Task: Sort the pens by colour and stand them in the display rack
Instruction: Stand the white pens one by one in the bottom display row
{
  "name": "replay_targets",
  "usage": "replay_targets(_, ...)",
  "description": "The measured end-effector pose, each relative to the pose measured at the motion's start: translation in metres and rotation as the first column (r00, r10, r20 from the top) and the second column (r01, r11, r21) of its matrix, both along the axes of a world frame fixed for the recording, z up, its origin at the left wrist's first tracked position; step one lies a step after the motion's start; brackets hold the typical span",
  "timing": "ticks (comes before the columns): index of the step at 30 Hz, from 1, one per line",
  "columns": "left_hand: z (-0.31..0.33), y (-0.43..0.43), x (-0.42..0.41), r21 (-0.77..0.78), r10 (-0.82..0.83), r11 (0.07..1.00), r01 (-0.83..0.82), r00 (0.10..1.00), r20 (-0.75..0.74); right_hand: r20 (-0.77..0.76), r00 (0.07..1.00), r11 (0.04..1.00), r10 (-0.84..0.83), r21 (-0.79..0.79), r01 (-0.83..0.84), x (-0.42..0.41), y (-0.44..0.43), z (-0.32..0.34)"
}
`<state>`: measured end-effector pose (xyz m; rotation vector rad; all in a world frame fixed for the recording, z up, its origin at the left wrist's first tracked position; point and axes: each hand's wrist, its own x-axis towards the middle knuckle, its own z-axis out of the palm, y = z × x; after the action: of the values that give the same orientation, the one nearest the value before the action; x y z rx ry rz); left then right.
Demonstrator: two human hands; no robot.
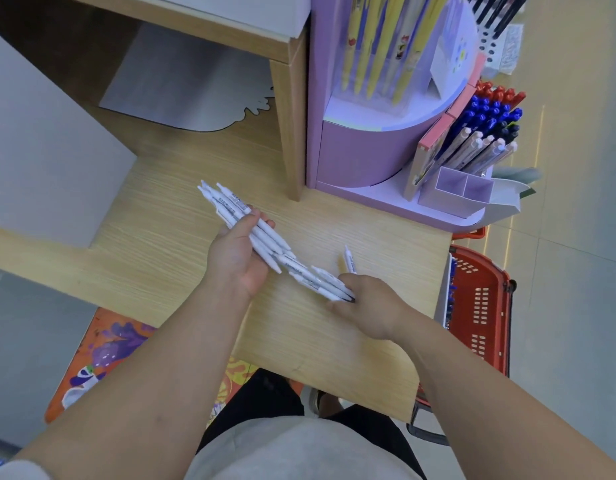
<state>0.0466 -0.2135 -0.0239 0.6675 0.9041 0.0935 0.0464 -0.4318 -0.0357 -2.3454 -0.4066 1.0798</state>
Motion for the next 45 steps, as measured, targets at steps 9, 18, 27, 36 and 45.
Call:
replay_targets(9,0.0,0.013,-0.019,0.215,-0.299,0.922,0.323,0.944,-0.14,-0.416,0.828,0.795,-0.376,0.315,0.519,0.001,-0.006,0.034)
replay_targets(18,0.021,0.0,-0.043,0.05,-0.474,0.879,0.475,0.88,-0.031,-0.434,0.829,0.741,-0.352,0.412,0.53,-0.006,0.049,0.06)
replay_targets(27,0.038,-0.005,-0.027,-0.073,-0.422,0.905,0.42,0.906,-0.024,-0.301,0.839,0.78,-0.453,0.322,0.537,-0.007,0.078,0.069)
replay_targets(36,0.03,0.011,-0.03,-0.121,-0.411,0.908,0.401,0.909,-0.069,-0.103,0.947,0.914,-0.305,0.247,0.321,0.003,0.104,0.056)
replay_targets(45,0.02,0.041,-0.034,-0.129,-0.39,0.915,0.382,0.92,-0.04,-0.132,0.9,0.833,-0.416,0.341,0.435,0.003,0.126,0.054)
